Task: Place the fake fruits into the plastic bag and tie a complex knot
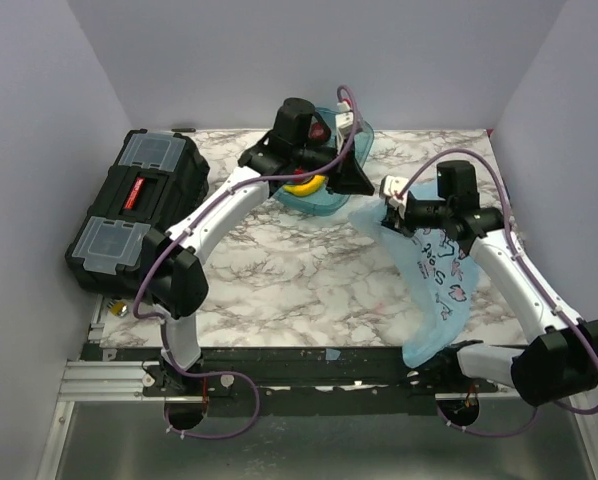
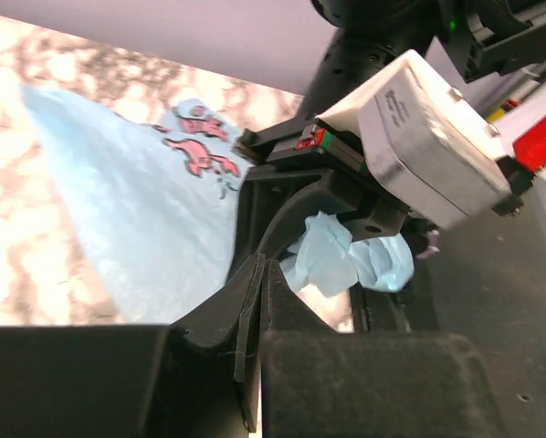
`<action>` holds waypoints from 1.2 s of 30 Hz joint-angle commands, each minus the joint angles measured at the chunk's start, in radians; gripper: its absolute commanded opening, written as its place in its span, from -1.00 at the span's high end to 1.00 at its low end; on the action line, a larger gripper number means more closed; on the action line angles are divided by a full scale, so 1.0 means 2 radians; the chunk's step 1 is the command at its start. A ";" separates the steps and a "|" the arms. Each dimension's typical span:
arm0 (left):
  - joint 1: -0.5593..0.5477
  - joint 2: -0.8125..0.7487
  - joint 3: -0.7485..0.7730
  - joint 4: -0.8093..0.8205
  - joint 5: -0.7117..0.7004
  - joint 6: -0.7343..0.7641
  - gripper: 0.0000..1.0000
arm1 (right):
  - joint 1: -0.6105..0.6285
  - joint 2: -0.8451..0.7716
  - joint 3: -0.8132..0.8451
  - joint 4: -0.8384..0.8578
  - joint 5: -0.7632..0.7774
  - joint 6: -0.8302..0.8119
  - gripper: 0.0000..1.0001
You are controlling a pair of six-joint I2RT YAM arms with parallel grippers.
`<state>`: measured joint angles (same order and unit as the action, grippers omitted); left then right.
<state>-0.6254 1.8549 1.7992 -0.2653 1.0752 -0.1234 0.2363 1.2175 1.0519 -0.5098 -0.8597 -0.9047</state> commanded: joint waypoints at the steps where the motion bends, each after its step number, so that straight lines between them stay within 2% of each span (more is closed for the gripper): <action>1: 0.029 -0.002 0.031 -0.050 -0.053 0.033 0.59 | 0.000 0.034 0.046 0.025 0.046 0.091 0.99; 3: 0.052 -0.005 0.024 -0.053 -0.088 0.034 -0.15 | -0.001 0.051 0.071 0.029 0.072 0.144 0.99; 4: 0.064 -0.003 0.021 -0.055 -0.104 0.033 -0.38 | 0.000 0.058 0.081 0.034 0.089 0.164 0.99; 5: 0.078 -0.001 0.019 -0.055 -0.123 0.035 -0.50 | 0.000 0.064 0.087 0.046 0.114 0.191 0.99; 6: 0.086 0.003 0.020 -0.062 -0.158 0.047 -0.52 | 0.000 0.069 0.091 0.058 0.141 0.220 0.99; 9: 0.096 0.031 0.047 -0.099 -0.263 0.101 -0.53 | 0.000 0.090 0.114 0.071 0.230 0.285 0.99; 13: 0.097 0.098 0.121 -0.162 -0.383 0.143 -0.45 | 0.000 0.116 0.145 0.030 0.265 0.330 0.99; 17: 0.096 0.172 0.198 -0.237 -0.434 0.172 -0.29 | 0.000 0.123 0.156 0.026 0.251 0.370 0.99; 20: 0.096 0.203 0.215 -0.264 -0.460 0.181 -0.19 | 0.000 0.128 0.172 0.027 0.241 0.403 0.99; 25: 0.095 0.205 0.184 -0.289 -0.476 0.191 -0.12 | 0.000 0.122 0.186 0.037 0.235 0.435 0.99; 36: 0.111 0.125 0.007 -0.299 -0.480 0.216 -0.03 | -0.015 0.110 0.193 0.073 0.227 0.516 0.99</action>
<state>-0.4263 2.2307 1.9373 -0.8116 0.1375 0.2710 0.2279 1.4693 1.4075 -0.4202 -0.3931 0.0269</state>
